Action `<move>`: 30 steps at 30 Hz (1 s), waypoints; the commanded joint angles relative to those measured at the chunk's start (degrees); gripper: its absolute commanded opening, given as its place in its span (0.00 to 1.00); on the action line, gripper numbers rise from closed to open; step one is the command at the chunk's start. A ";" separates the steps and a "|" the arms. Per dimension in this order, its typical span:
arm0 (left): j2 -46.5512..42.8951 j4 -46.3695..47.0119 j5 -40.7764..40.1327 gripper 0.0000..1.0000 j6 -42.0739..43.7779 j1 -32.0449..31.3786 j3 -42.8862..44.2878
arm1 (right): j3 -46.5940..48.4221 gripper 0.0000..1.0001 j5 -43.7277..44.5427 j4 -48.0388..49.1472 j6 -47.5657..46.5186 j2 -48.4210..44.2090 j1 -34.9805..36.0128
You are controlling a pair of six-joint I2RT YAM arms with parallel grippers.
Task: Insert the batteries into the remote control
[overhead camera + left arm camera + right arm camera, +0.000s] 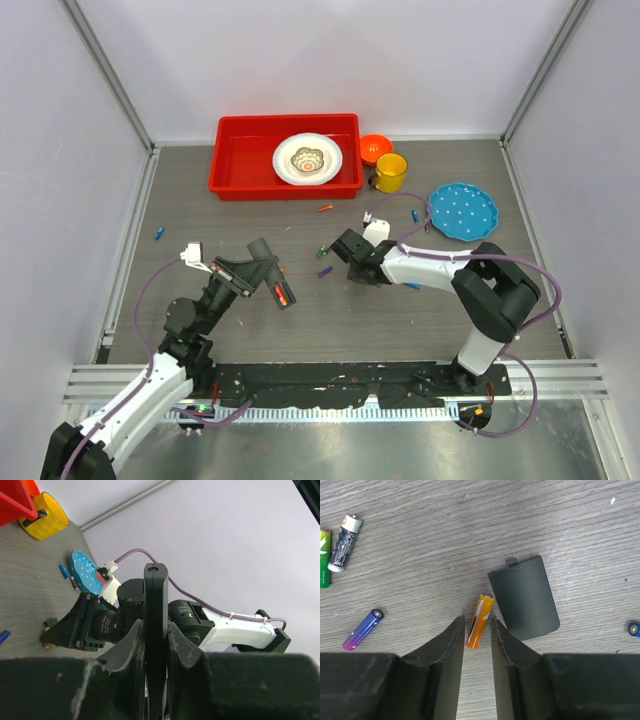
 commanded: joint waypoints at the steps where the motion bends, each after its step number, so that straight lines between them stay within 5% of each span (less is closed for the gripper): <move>1: -0.20 2.38 0.23 0.00 0.99 0.30 -5.16 | 1.44 0.28 -0.35 0.46 -1.17 1.75 0.22; 6: 0.33 2.65 0.32 0.00 0.99 0.30 -5.16 | 2.76 0.20 -2.37 0.11 -5.91 2.81 0.31; 14: 0.07 2.56 -0.29 0.00 1.43 0.30 -5.51 | 3.20 0.29 -4.13 -1.21 -18.39 2.02 0.31; 19: 0.68 2.65 -0.64 0.00 1.60 0.30 -5.69 | 2.58 0.39 -5.01 -1.21 -18.75 2.10 0.31; 30: 1.03 3.00 -0.47 0.00 1.60 0.30 -5.51 | 2.14 0.34 -6.24 -0.60 -15.41 3.25 0.31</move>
